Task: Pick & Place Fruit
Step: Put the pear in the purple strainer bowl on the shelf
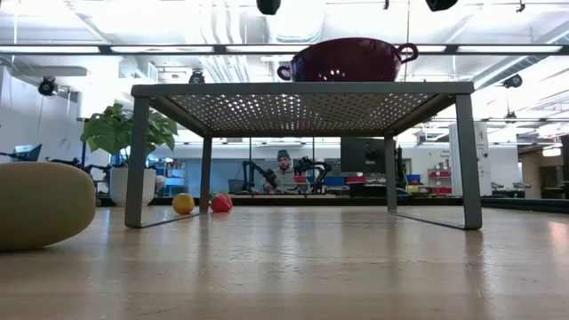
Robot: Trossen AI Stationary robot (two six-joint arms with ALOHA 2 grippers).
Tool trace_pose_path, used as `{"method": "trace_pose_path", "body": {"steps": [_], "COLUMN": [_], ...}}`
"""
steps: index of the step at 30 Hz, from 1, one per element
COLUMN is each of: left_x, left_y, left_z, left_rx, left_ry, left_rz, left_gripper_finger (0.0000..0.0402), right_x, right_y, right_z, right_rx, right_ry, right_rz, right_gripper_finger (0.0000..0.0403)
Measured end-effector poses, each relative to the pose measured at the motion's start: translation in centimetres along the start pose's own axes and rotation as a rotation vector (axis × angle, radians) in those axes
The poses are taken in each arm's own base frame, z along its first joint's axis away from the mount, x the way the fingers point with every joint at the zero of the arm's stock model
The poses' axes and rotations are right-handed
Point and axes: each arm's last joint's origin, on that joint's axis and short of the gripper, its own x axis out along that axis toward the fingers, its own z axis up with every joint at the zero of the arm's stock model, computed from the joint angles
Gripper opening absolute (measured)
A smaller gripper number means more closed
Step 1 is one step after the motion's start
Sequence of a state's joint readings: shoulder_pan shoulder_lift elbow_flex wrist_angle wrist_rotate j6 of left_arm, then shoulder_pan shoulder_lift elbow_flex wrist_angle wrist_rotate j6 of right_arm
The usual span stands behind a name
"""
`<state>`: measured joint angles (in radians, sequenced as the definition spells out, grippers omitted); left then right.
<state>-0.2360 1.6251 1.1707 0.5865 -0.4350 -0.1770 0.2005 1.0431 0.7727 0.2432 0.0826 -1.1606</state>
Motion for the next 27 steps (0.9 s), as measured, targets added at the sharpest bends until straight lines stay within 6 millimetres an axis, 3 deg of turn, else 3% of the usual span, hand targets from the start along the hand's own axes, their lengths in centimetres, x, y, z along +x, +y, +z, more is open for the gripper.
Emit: {"method": "trace_pose_path", "body": {"steps": [8, 27], "left_x": [1.1, 1.3], "left_y": [0.2, 0.5], "left_z": [0.2, 0.4], "left_rx": [-0.015, -0.004], "left_ry": [-0.007, -0.003], "left_rz": [-0.042, -0.062], "left_gripper_finger": [0.0136, 0.0136], "right_x": [0.0, 0.0], "right_y": [0.0, 0.0], "right_z": [0.0, 0.0], "right_rx": [0.001, 0.008], "right_ry": [-0.001, -0.001], "right_rz": [-0.002, 0.000], "right_gripper_finger": [0.0284, 0.0138]}}
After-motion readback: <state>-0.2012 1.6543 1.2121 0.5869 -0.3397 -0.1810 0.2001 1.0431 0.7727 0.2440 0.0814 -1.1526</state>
